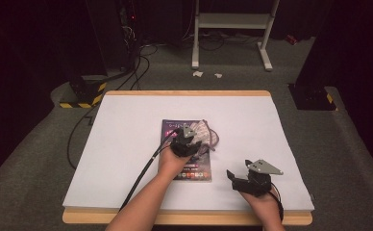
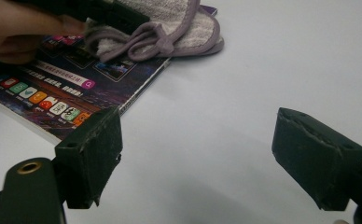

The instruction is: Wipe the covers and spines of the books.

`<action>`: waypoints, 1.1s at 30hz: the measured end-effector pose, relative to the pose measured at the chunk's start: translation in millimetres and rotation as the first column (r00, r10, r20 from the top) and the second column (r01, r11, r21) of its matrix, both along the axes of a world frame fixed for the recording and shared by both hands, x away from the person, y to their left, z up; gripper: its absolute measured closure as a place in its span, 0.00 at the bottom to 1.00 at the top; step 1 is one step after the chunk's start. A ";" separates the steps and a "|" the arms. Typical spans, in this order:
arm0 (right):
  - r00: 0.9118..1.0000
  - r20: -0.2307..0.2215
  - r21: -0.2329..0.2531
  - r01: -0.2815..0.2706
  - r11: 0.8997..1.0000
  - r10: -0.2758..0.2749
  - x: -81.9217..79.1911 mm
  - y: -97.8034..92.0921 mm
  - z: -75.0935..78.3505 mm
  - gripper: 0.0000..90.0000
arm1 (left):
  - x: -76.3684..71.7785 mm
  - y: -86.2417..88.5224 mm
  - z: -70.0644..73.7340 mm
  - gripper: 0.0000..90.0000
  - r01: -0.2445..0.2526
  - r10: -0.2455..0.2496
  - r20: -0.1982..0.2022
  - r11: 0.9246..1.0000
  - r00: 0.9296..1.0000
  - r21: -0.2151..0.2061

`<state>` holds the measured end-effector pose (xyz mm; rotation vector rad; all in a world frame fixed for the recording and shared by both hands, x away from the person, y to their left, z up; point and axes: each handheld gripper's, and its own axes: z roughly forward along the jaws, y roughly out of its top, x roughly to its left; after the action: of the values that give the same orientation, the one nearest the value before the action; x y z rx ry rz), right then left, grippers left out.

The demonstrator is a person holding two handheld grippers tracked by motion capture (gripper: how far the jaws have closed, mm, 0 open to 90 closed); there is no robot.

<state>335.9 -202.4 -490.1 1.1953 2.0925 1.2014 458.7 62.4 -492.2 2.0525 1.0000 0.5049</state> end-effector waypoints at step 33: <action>1.000 -0.014 -0.004 -0.008 1.000 0.008 -1.2 2.6 -2.8 0.19 | 42.5 55.6 0.7 0.70 -0.156 0.156 -0.006 0.988 0.988 0.005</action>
<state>334.7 -199.8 -492.9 1.1979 2.1105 1.1957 501.2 117.9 -491.6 1.9902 1.1706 0.5821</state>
